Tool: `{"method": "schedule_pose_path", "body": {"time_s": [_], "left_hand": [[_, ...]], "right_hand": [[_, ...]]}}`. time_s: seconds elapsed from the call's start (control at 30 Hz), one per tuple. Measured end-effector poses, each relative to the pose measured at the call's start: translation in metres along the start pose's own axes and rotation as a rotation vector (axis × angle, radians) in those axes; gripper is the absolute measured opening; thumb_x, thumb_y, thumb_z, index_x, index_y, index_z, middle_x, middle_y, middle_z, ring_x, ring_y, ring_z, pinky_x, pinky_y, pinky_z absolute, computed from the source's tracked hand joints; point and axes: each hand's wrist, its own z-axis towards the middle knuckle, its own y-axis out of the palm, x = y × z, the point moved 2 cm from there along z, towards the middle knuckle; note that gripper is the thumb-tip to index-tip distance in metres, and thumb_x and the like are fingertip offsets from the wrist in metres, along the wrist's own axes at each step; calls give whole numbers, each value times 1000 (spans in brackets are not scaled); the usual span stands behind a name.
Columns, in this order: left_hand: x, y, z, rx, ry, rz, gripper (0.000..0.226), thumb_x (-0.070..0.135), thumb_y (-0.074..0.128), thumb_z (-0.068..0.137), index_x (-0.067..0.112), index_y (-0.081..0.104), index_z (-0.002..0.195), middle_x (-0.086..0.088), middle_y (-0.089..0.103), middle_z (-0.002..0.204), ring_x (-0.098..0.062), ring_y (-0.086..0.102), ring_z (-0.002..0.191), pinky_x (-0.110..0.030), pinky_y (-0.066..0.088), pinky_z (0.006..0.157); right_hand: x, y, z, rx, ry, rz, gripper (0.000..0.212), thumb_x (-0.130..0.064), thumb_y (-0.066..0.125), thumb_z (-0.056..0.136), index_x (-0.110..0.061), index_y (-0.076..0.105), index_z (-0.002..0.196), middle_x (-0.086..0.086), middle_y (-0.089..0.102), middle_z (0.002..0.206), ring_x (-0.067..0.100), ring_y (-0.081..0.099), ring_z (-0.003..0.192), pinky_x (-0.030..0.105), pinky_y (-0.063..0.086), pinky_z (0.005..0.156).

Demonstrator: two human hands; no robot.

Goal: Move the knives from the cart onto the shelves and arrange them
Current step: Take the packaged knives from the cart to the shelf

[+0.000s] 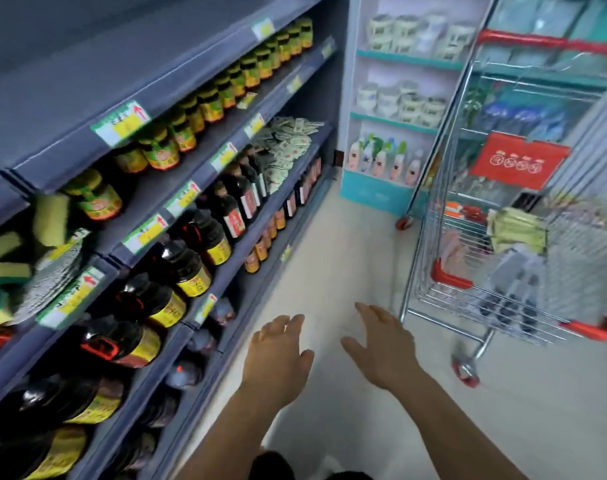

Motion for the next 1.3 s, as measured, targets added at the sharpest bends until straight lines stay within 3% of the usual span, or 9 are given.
{"method": "schedule_pose_path", "body": {"time_s": [0.2,0.53,0.63,0.8,0.93,1.1,1.3], "left_hand": [[65,10,62,-84,206,36,58,37,44,95,23,24,148,2,33,148,-17,33,133,-29,23,108],[179,12,187,-205,436,15,49,33,50,93,21,38,139,-1,45,140,-20,42,127,-30,31,105],[214,8,220,-232,492,2,46,31,50,94,20,41,137,0,47,139,-18,44,125,-28,34,103],[269,25,271,-267,586,18,48,33,53,89,26,43,135,1,52,132,-20,50,115,-34,46,97],[307,40,300,-297,655,85,52,32,50,92,22,35,141,-2,45,139,-23,43,124,-35,38,105],[354,68,332,-346,662,66,55,33,48,96,25,27,147,0,37,149,-22,35,135,-37,30,110],[401,131,370,-374,563,52,54,27,45,95,25,28,146,-7,32,148,-25,31,134,-41,33,107]], "right_hand": [[68,-24,22,95,185,97,66,-50,48,91,-29,24,148,-1,28,153,22,29,139,40,29,110],[159,-91,86,204,438,175,66,-48,48,94,-26,21,150,-1,23,157,21,22,144,41,22,115],[185,-107,104,246,518,208,65,-48,50,92,-28,25,148,-2,27,155,21,27,141,44,27,114],[227,-133,124,341,618,251,51,-44,56,87,-24,44,133,-2,49,135,23,47,123,43,42,100],[264,-147,139,357,662,267,47,-41,58,87,-21,47,128,-1,54,122,26,52,114,43,45,94],[323,-157,170,294,694,301,60,-39,55,91,-22,32,144,0,37,147,24,37,132,43,33,109],[402,-148,221,201,669,376,58,-38,60,87,-20,40,138,5,50,135,27,50,119,45,45,99]]}}
